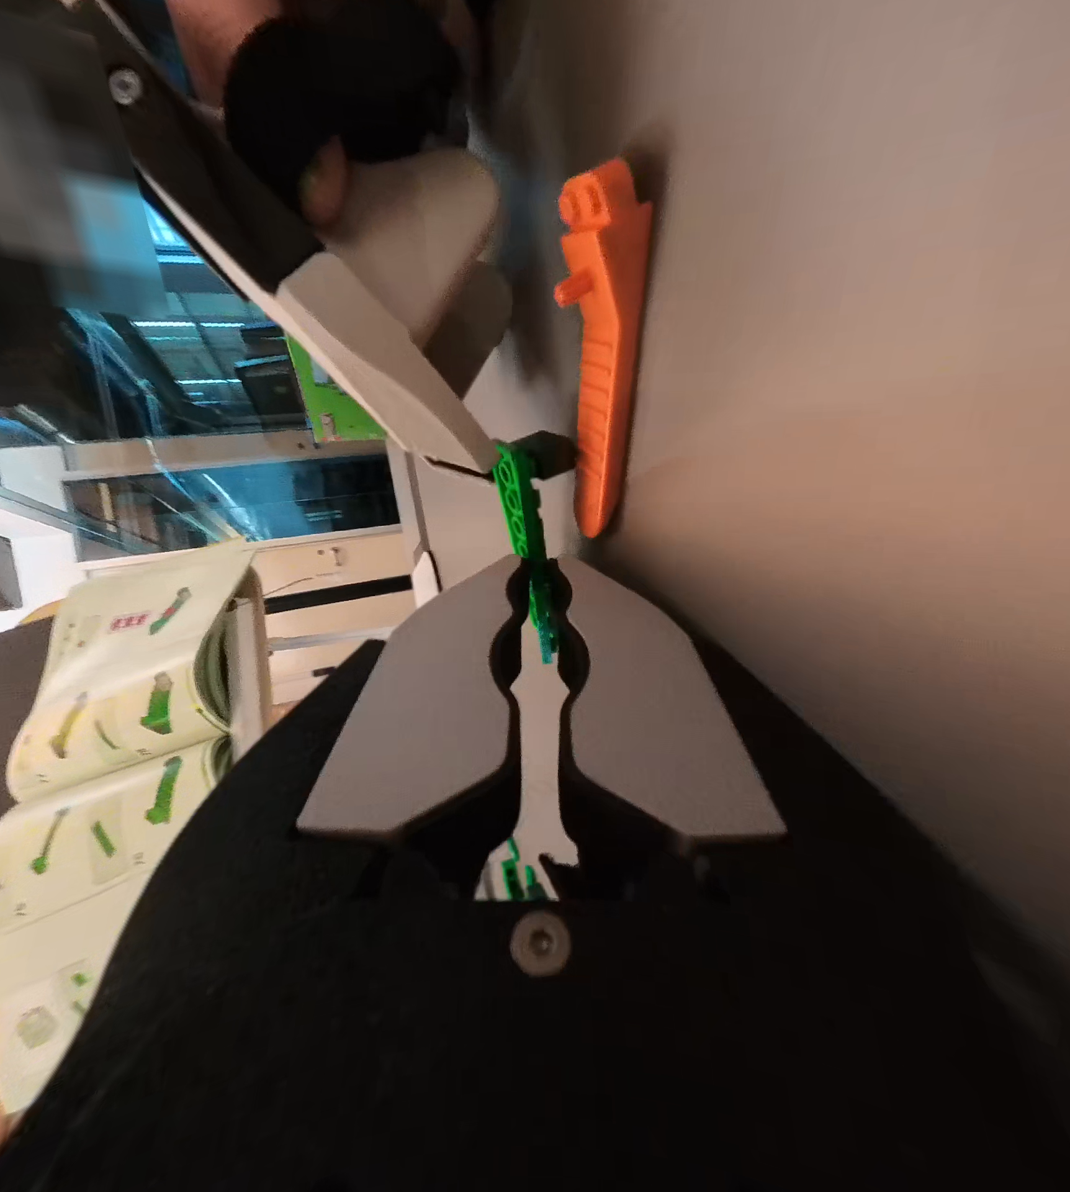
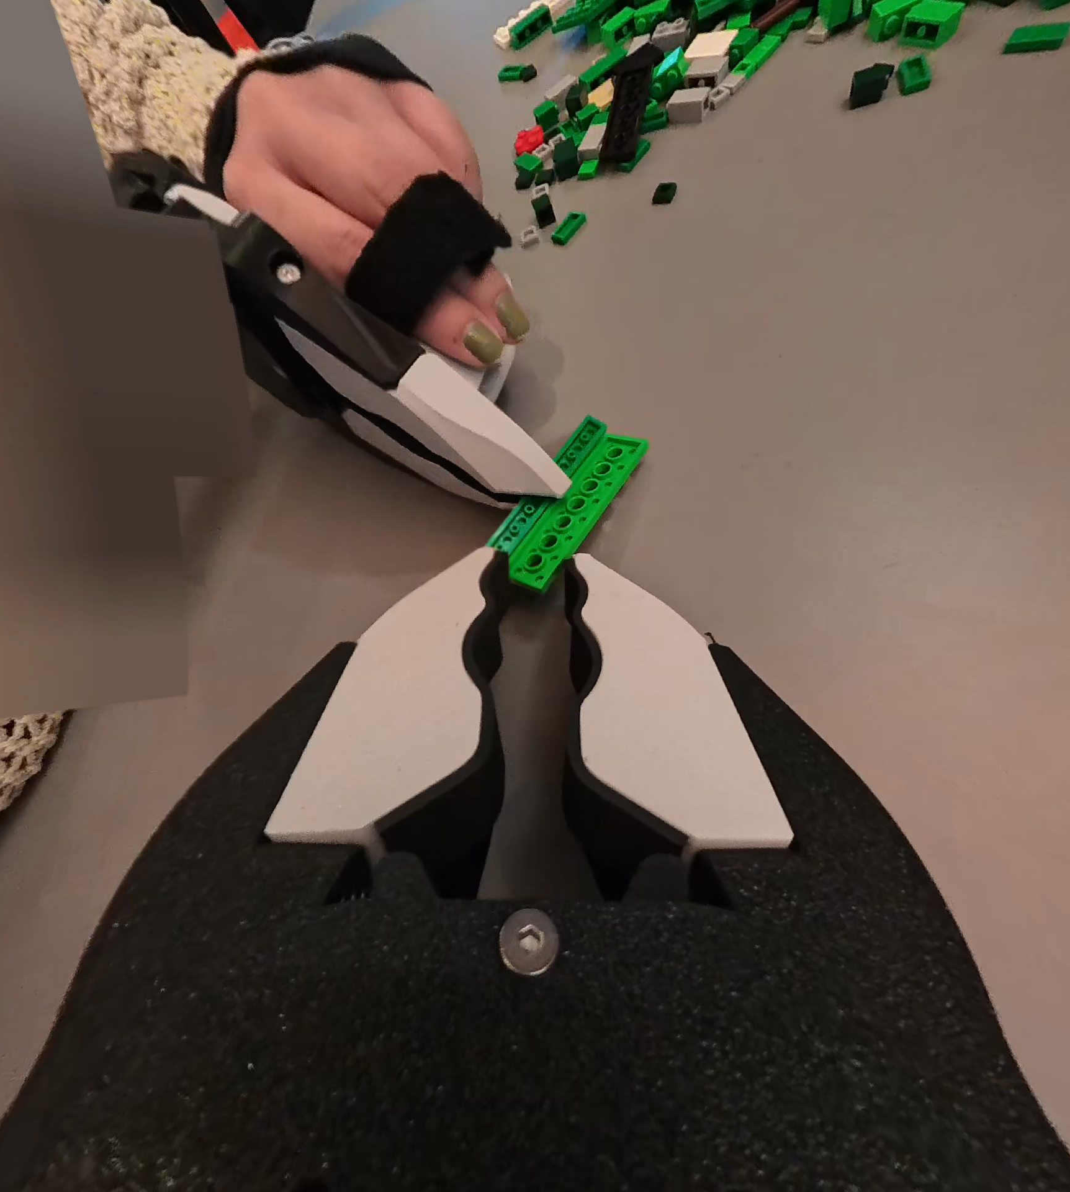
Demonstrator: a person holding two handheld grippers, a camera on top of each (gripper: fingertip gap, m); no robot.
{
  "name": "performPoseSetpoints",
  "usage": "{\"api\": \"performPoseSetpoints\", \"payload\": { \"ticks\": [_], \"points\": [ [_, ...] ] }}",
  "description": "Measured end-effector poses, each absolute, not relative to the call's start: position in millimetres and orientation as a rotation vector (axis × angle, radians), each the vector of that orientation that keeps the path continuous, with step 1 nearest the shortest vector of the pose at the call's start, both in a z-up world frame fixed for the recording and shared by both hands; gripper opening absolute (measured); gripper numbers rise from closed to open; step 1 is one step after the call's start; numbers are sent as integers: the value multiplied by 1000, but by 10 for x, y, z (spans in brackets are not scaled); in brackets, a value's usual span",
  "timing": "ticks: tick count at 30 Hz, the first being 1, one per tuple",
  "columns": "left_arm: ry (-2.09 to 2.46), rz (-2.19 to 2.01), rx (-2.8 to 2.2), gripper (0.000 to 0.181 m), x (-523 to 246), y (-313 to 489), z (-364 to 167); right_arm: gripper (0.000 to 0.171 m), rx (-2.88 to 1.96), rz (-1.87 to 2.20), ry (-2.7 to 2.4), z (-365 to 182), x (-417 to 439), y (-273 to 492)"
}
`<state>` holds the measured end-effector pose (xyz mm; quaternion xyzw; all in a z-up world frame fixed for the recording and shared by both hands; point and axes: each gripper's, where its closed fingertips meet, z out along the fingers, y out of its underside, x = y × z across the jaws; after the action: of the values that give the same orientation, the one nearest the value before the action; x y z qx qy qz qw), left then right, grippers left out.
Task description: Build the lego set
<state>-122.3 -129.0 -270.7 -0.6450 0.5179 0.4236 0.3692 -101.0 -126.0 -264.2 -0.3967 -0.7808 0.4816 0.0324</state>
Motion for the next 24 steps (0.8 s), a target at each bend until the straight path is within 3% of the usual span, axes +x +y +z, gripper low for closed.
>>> {"api": "performPoseSetpoints", "payload": {
  "ticks": [6, 14, 24],
  "points": [
    [1287, 1162, -1599, 4, -1278, -1275, -2642, 45, -1263, 1608, -2333, -2549, -1019, -1216],
    [1095, 1213, -1522, 4, -1545, -1253, -2431, 43, -1205, 1783, -1807, -2093, -1125, -842],
    [973, 934, -1662, 4, -1559, -1267, -2476, 36, -901, 1357, -1832, -2136, -1089, -967]
  ]
}}
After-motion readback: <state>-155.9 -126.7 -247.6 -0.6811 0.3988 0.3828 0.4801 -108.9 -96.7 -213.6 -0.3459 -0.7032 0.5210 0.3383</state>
